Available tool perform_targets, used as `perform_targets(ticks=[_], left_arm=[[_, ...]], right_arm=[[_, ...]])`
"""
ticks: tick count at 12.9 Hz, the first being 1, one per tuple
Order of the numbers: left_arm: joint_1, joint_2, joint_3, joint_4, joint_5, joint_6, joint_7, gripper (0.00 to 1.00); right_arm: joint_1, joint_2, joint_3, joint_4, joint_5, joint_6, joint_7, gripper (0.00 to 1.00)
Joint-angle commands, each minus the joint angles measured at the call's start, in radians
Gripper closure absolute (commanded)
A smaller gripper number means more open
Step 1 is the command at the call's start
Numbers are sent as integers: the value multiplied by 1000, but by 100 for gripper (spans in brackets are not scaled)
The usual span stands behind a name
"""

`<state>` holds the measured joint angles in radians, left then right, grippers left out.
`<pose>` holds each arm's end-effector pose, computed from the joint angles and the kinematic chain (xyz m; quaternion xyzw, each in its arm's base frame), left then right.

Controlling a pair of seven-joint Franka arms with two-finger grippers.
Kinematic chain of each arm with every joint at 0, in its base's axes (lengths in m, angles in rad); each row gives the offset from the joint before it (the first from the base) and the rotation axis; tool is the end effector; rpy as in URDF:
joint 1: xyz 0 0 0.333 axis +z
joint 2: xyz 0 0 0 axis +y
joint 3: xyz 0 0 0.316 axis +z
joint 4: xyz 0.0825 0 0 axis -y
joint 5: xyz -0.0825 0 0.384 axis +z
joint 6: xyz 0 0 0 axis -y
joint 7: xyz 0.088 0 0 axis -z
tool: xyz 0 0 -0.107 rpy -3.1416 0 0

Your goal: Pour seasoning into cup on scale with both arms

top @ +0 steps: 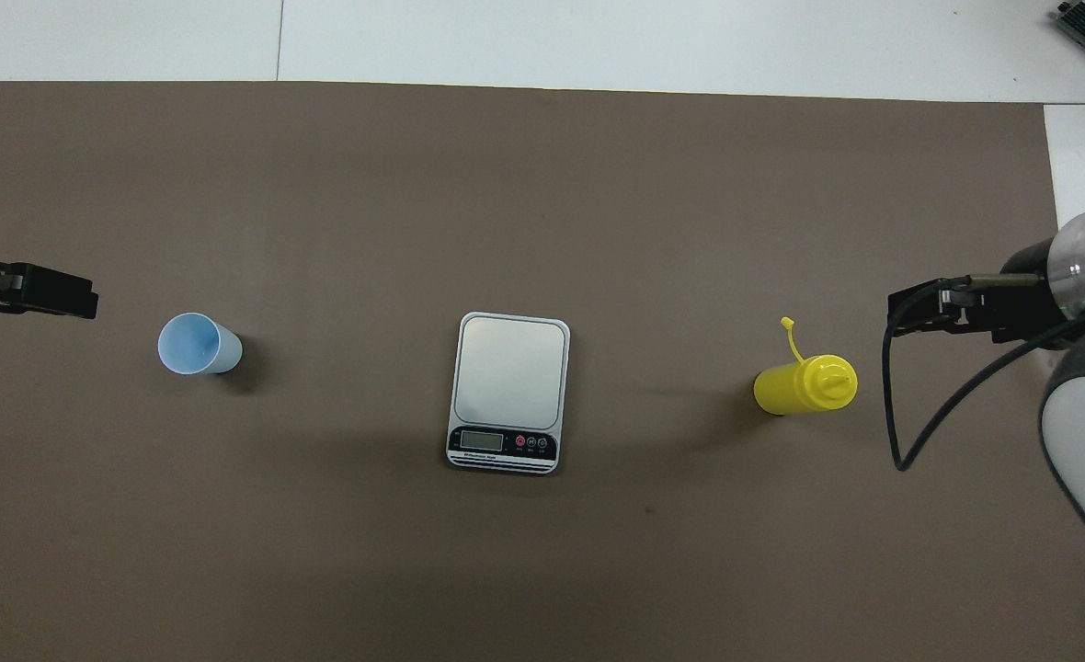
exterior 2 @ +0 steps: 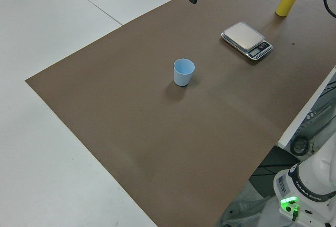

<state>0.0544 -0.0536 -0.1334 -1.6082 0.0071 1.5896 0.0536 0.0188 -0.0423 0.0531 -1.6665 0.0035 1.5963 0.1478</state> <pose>0.5381 -0.0439 0.6376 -0.9976 0.0662 -0.0173 0.0069 0.5404 0.0399 0.6046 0.9992 -0.0380 -0.0140 0.0009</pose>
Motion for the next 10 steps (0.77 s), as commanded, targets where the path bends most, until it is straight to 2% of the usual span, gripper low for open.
perform_targets(ticks=[1,10], left_arm=[[-11,1,8,2,-9,-11,-6,0],[-11,-3,6,-13,-9,-8,-6,0]], right_arm=[[-13,-24,4,-30,0,17,-24,0],[-13,-30,4,-38,1,16,-25,0]])
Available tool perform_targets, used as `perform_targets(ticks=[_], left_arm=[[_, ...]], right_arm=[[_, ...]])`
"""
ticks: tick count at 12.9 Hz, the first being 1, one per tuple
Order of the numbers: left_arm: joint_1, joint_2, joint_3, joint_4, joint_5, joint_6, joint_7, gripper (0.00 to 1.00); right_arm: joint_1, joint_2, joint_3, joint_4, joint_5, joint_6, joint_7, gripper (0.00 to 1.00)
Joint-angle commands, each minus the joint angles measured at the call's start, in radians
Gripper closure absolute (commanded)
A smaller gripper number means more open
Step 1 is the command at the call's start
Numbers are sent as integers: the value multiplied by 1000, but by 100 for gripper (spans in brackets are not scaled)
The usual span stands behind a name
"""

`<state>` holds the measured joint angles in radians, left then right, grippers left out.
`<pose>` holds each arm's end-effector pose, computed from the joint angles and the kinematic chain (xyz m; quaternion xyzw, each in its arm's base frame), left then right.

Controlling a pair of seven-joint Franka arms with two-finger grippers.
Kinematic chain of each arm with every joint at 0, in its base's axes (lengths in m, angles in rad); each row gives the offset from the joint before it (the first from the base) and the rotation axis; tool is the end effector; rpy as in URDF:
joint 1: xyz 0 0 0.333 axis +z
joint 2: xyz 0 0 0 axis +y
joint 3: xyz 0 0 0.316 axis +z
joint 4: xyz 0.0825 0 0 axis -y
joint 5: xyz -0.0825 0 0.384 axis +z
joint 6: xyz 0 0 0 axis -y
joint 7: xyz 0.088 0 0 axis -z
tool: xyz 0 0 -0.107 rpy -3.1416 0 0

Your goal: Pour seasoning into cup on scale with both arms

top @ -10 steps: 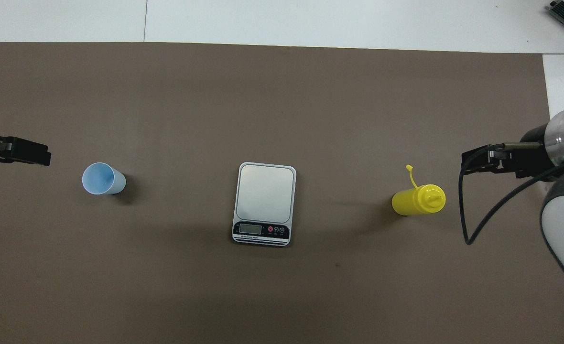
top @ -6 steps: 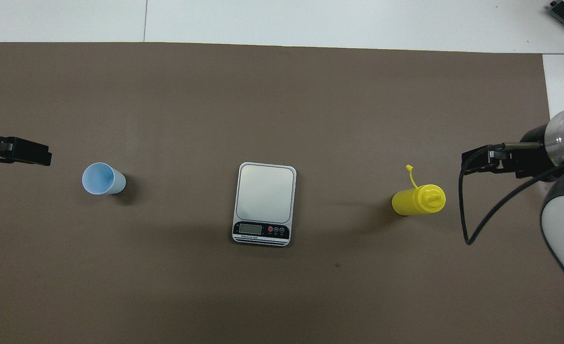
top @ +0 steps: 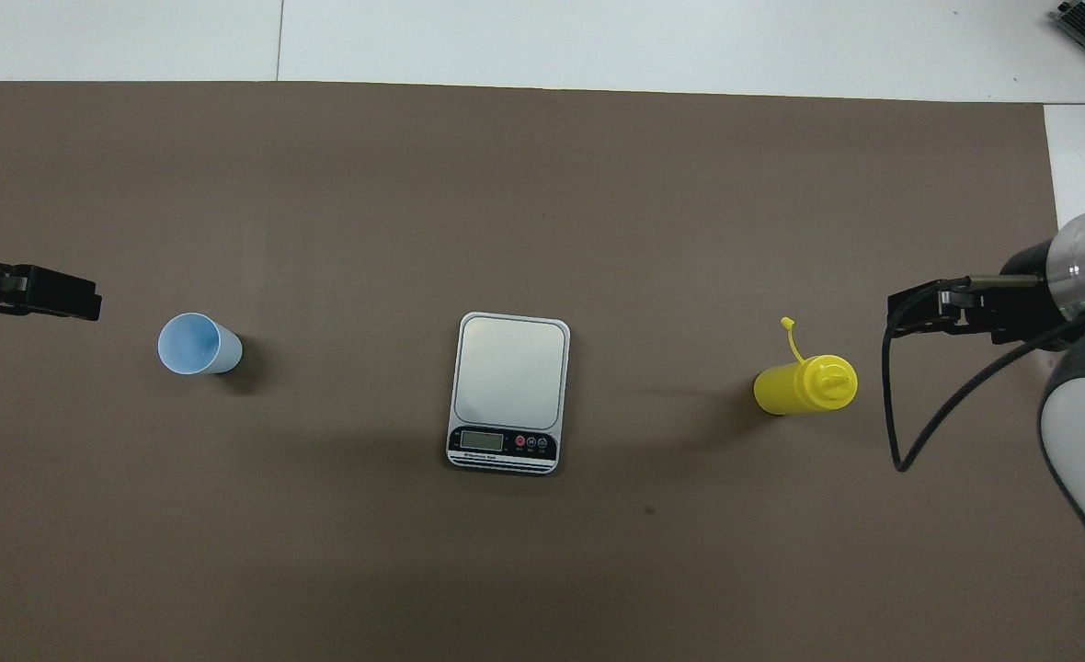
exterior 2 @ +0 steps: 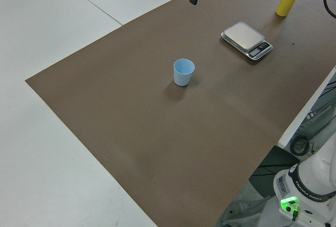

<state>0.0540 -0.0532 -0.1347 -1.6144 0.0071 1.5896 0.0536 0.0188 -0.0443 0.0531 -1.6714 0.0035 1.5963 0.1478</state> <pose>0.5381 -0.0448 0.6344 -0.9976 0.0671 -0.0141 0.0069 0.5397 0.0398 0.6034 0.9992 -0.0381 -0.0154 0.0011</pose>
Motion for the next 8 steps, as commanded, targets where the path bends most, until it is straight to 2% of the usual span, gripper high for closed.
perform_targets(ticks=[1,8], left_arm=[[-11,-5,6,-7,-10,-10,-6,0],[-6,-19,10,-60,-41,30,-8,0]], right_arm=[[-11,-28,4,-33,0,16,-25,0],[-13,-28,4,-33,1,16,-27,0]])
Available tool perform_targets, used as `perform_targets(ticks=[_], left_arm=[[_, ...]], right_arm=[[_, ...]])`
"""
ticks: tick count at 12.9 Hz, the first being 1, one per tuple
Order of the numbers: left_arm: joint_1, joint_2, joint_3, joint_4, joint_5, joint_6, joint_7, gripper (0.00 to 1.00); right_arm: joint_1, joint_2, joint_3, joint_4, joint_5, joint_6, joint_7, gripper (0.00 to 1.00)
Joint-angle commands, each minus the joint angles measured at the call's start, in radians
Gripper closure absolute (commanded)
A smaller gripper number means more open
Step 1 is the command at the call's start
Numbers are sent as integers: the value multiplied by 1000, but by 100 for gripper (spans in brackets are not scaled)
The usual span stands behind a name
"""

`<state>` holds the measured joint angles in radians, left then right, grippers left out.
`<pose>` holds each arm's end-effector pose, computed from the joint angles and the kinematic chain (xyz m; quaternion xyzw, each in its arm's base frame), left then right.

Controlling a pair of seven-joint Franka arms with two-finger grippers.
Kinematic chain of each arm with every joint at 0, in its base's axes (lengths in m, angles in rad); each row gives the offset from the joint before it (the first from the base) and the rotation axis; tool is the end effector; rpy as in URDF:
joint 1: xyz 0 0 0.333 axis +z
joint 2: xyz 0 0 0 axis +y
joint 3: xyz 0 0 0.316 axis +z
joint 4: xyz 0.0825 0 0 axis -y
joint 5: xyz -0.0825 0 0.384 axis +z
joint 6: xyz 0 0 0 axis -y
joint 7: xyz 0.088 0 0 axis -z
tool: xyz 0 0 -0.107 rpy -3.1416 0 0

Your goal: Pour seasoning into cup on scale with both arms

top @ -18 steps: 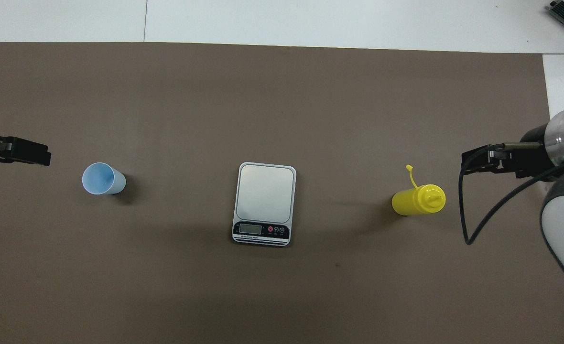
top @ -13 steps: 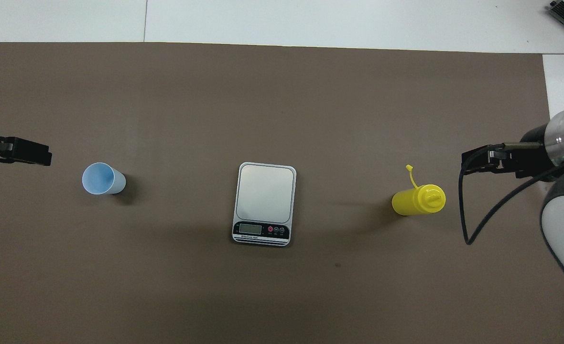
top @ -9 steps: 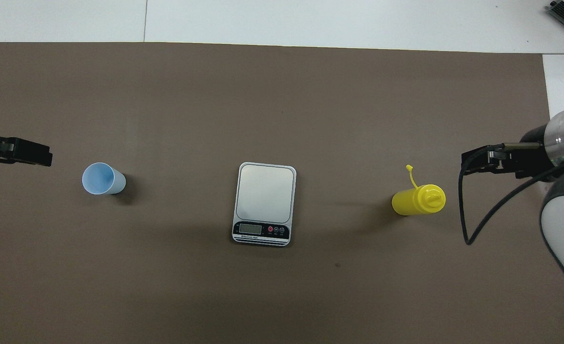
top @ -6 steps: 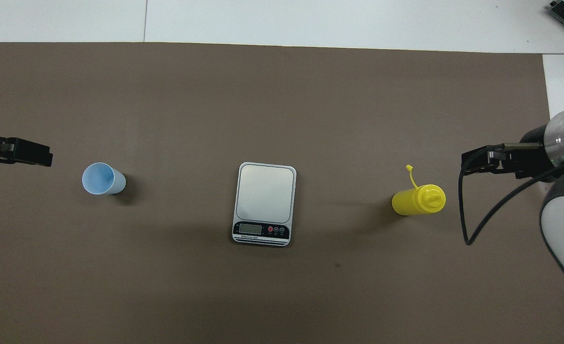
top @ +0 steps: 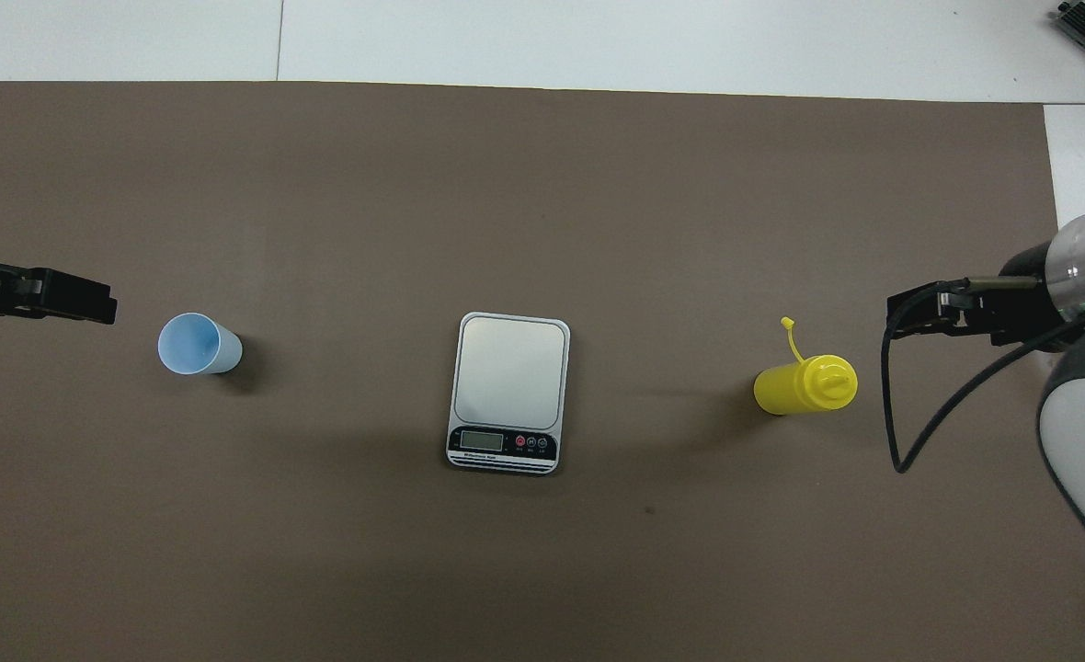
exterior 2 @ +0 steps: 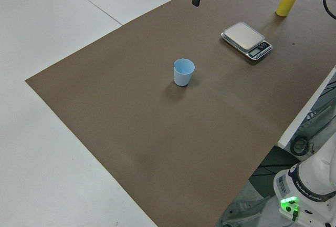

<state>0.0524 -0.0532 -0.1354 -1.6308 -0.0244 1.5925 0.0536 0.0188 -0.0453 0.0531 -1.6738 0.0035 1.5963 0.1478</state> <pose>0.5376 -0.0493 0.6269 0.9976 -0.0680 0.0071 0.0087 0.5393 0.0398 0.6028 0.9991 -0.0381 -0.0161 0.0012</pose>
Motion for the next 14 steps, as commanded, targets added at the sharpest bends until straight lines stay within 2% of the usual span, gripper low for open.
perform_targets(ticks=[1,7,11,14], left_arm=[[0,-20,11,-76,-6,67,-8,0],[43,7,14,-319,-8,364,-18,0],[101,62,14,-423,-12,533,-18,0],[109,55,11,-518,-15,624,-84,0]], right_arm=[[-13,-27,4,-32,1,16,-27,0],[-13,-27,4,-32,1,17,-27,0],[-13,-27,4,-32,1,17,-27,0],[-14,-27,4,-32,1,17,-27,0]])
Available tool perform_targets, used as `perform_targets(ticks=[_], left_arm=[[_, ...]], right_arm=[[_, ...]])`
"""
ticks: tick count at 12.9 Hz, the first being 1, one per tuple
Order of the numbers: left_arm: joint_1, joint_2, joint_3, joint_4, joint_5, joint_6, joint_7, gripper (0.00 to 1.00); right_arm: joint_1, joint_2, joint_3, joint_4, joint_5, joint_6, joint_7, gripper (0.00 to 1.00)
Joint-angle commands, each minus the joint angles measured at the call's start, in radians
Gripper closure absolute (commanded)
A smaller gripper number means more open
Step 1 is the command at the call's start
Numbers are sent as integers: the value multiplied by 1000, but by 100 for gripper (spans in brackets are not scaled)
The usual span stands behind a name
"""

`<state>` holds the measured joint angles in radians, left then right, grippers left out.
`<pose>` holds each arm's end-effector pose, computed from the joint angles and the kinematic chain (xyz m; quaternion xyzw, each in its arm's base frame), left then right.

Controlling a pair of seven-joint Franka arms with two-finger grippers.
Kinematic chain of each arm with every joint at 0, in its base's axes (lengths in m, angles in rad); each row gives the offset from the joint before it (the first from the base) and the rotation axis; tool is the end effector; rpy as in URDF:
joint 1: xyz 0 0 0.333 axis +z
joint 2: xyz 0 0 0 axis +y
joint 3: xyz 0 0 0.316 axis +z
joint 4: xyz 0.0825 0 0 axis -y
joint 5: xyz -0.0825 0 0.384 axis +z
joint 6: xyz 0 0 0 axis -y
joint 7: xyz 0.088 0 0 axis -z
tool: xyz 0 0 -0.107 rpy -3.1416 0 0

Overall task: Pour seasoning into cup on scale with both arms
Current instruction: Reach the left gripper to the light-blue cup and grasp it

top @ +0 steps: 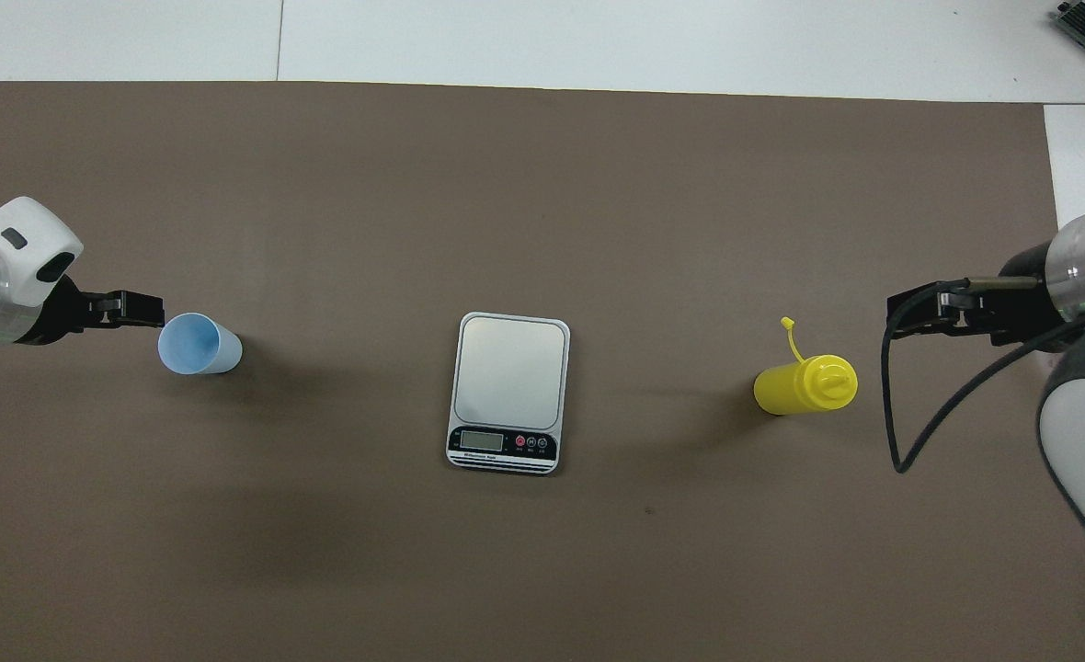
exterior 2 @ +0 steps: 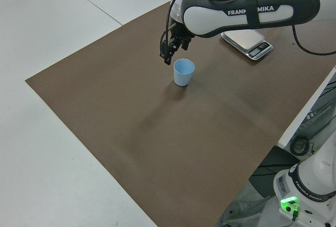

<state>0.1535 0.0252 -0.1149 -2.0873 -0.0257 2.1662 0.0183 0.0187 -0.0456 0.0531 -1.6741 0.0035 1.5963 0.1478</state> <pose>0.5552 0.0207 0.4175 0.9994 0.0171 0.0273 0.0115 0.5392 0.0398 0.6028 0.9991 -0.0381 -0.0161 0.0012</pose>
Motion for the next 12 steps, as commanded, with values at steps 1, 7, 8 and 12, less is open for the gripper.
perform_targets(ticks=[1,7,8,12], left_arm=[[5,-18,-9,-77,-19,78,-66,0],[8,4,-9,-165,-28,193,-67,3],[8,24,-9,-165,-28,211,-69,11],[3,44,-9,-166,-28,224,-66,81]], right_arm=[[-13,-27,4,-32,1,17,-27,0],[-14,-27,4,-32,1,19,-28,0],[-14,-27,4,-32,1,19,-28,0],[-14,-27,2,-32,1,19,-28,0]])
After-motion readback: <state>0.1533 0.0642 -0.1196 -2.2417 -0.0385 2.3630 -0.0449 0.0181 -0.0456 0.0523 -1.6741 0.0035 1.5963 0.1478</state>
